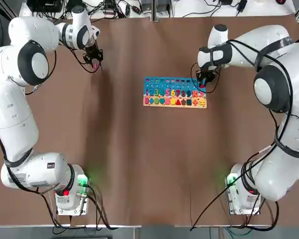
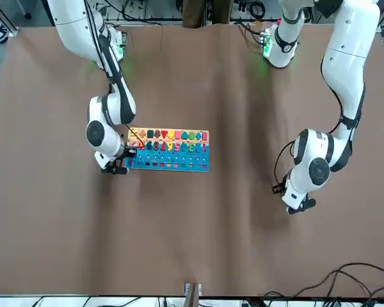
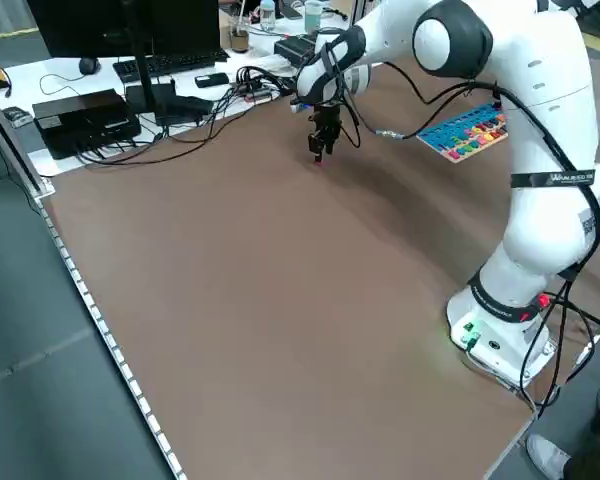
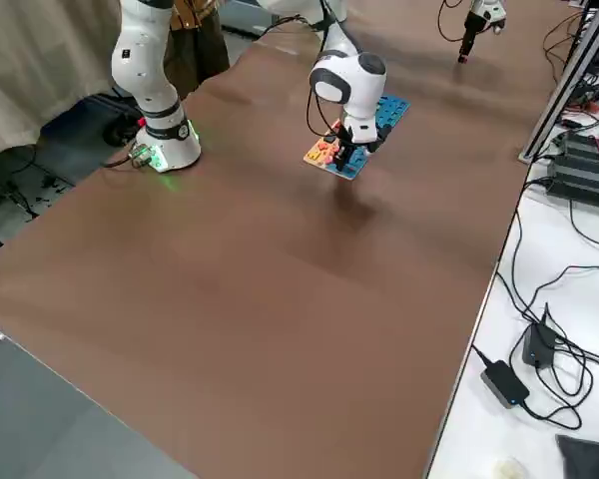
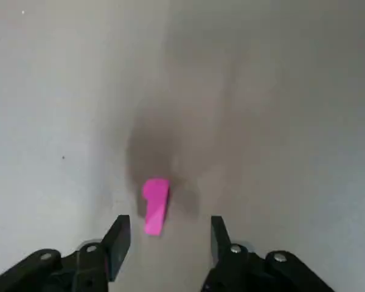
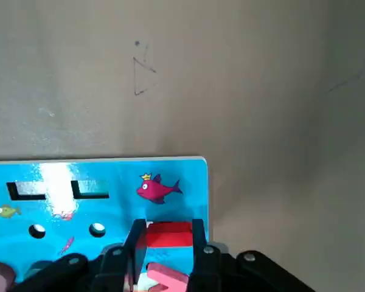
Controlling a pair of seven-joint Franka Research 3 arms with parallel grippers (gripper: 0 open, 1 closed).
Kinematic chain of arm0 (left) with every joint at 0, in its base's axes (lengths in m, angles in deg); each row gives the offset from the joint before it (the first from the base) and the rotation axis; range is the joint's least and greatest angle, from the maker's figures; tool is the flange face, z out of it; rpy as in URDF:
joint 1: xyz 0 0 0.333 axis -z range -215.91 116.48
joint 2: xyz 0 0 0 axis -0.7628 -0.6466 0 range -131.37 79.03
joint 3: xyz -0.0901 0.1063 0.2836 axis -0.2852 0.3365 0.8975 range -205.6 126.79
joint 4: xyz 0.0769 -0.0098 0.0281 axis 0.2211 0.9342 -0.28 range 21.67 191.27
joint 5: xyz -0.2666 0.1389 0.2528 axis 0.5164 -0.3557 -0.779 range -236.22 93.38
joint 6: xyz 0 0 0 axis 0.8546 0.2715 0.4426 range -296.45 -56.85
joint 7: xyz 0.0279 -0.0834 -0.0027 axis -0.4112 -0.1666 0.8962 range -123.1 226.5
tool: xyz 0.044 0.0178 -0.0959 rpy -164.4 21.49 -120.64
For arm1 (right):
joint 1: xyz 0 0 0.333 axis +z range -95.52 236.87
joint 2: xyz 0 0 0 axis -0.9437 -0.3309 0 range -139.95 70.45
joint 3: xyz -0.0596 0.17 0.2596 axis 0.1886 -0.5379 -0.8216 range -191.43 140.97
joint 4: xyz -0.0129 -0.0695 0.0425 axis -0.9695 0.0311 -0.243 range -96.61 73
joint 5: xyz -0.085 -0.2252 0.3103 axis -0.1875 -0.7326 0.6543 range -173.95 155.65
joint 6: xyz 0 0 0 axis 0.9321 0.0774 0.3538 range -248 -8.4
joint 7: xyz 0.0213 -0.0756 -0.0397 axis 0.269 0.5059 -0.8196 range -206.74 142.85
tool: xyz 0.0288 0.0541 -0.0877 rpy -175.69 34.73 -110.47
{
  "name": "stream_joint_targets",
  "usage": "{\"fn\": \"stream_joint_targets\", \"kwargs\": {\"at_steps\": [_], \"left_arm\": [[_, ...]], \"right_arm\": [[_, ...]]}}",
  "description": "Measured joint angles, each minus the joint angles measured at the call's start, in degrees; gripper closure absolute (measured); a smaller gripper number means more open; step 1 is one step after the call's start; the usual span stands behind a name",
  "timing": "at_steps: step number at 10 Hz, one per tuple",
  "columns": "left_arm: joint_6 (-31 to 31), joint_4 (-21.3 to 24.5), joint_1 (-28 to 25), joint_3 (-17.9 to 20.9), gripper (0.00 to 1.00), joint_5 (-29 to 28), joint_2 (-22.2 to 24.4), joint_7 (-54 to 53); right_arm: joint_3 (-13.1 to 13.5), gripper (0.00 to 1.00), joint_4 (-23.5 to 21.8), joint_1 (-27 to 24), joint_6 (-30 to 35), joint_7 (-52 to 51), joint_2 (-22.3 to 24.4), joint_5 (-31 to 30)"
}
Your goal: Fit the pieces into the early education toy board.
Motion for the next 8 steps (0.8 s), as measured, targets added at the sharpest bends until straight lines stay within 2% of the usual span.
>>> {"fn": "stream_joint_targets", "kwargs": {"at_steps": [3, 5, 8], "left_arm": [[0.0, 0.1, -0.1, 0.0, 0.43, -1.2, -0.8, 0.0], [-0.1, 0.0, -0.1, 0.0, 0.52, -1.2, -0.9, 0.0], [-0.1, 0.0, -0.1, 0.0, 0.61, -1.2, -0.9, -0.1]], "right_arm": [[-0.1, 0.65, 0.0, 0.0, -0.2, 0.0, 0.0, 0.0], [-0.2, 0.65, 0.0, 0.2, -0.4, 0.0, 0.0, 0.0], [-0.2, 0.65, -0.2, 0.2, -0.6, 0.0, 0.0, 0.0]]}}
